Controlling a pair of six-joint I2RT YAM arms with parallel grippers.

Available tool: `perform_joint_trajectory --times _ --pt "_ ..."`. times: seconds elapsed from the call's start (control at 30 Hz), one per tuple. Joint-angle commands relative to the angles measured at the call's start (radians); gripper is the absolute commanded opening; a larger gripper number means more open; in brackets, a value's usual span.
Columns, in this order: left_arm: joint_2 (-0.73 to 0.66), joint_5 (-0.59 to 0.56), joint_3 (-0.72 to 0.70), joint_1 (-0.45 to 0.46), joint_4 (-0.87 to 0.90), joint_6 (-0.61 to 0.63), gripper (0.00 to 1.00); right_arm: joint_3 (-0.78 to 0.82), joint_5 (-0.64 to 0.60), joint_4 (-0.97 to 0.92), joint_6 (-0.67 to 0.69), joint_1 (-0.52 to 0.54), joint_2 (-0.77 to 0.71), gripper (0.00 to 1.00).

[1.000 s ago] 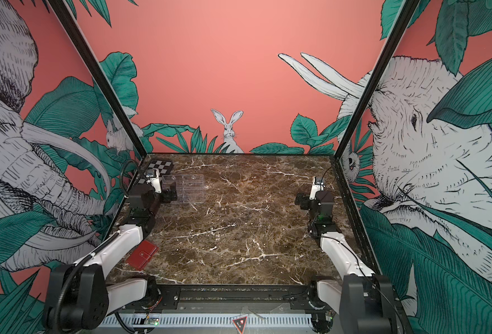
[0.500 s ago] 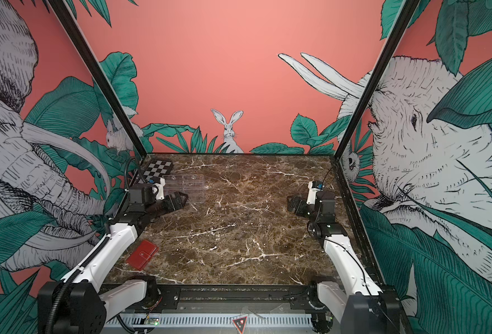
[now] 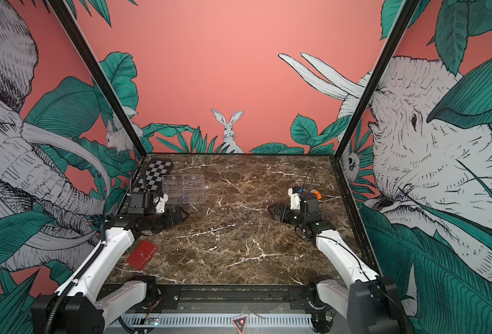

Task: Take the credit cards out of the card holder
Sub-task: Move the card holder to the middle-left of the table.

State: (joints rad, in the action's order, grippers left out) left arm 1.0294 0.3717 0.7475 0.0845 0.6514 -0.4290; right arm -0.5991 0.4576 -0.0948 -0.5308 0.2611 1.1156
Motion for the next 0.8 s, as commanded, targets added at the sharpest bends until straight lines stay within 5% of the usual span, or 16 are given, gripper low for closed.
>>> perform_joint_trajectory --times 0.0,0.43,0.77 --pt "-0.023 -0.084 0.024 0.006 0.11 0.008 0.98 -0.007 -0.016 0.016 -0.015 0.053 0.019 0.98" --pt "0.067 -0.494 0.054 0.005 0.2 -0.062 0.99 -0.035 -0.043 0.024 0.006 0.093 0.032 0.98" --pt "0.048 -0.594 0.027 -0.084 0.251 -0.232 0.99 -0.081 -0.025 -0.028 0.065 0.093 0.023 0.98"
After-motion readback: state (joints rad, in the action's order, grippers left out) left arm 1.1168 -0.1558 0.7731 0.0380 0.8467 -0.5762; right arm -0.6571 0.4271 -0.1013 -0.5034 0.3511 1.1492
